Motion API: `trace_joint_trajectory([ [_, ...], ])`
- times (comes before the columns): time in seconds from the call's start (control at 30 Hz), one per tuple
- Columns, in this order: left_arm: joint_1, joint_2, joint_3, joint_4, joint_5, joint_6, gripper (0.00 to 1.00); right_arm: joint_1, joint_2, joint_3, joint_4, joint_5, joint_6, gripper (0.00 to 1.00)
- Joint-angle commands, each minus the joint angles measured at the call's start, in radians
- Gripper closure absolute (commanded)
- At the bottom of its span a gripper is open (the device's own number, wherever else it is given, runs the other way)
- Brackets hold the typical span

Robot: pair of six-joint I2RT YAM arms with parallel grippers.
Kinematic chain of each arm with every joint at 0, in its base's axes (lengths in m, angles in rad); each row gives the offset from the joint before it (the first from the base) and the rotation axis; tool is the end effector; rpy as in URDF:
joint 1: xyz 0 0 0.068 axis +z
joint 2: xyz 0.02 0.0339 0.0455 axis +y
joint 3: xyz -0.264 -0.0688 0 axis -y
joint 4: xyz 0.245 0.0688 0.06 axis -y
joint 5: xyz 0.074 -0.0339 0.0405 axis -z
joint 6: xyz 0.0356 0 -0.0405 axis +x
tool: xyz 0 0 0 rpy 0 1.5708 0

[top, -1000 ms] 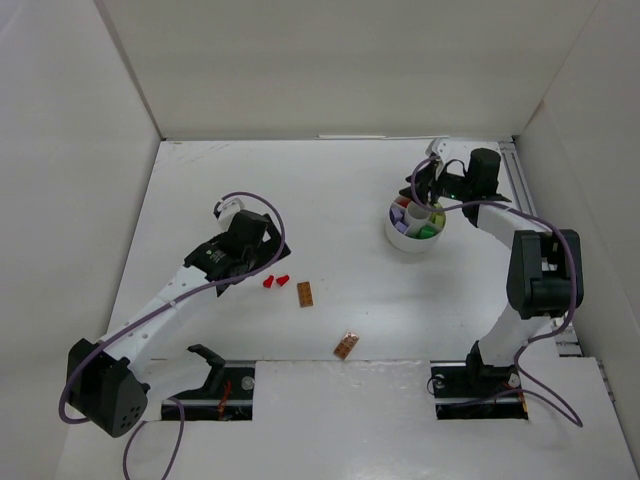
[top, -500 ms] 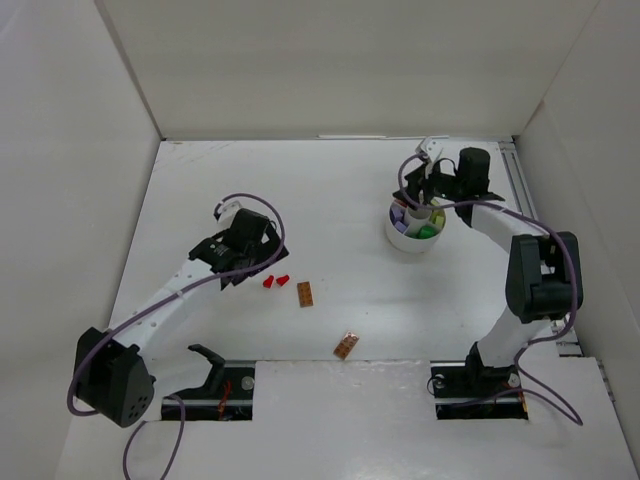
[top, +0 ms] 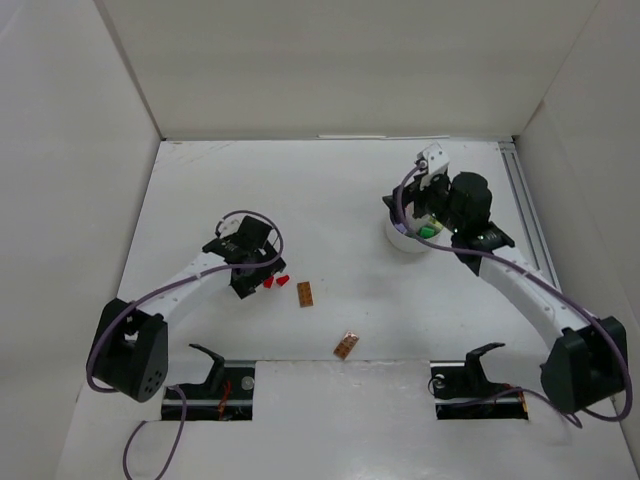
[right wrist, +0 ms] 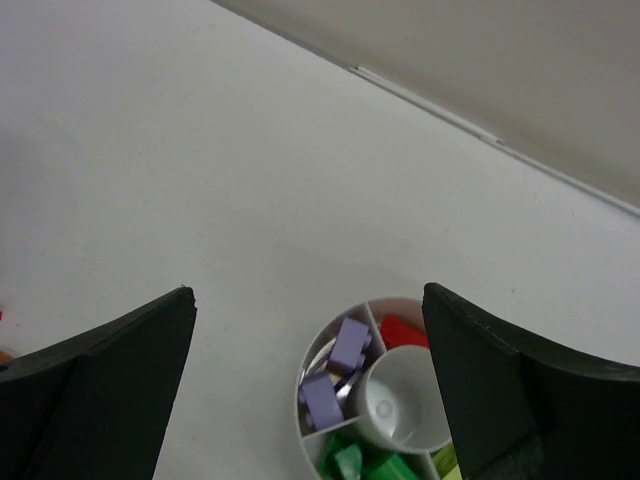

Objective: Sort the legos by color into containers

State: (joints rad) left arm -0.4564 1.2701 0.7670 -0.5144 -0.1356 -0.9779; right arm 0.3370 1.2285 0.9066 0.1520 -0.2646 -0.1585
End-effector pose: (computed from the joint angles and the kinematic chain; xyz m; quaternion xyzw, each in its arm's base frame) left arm 0.2201 -0.1027 0.2071 -0.2653 0.9226 -0.1300 0.2482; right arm 0.2702 0.1045 0.3233 -0.2683 0.7139 0.1574 0.6274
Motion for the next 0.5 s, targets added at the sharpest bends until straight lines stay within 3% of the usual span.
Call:
trace_joint_trajectory([
  [0.0,0.011,0.031,-0.040,0.002,-0.015,-0.108,0.27,0.048,-0.117,-0.067,-0.037,0.165,0.093,0.00],
  [0.47,0.021,0.115,-0.081,0.109,-0.071,-0.251,0.36,0.112,-0.395,-0.155,-0.264,0.284,0.093,0.00],
])
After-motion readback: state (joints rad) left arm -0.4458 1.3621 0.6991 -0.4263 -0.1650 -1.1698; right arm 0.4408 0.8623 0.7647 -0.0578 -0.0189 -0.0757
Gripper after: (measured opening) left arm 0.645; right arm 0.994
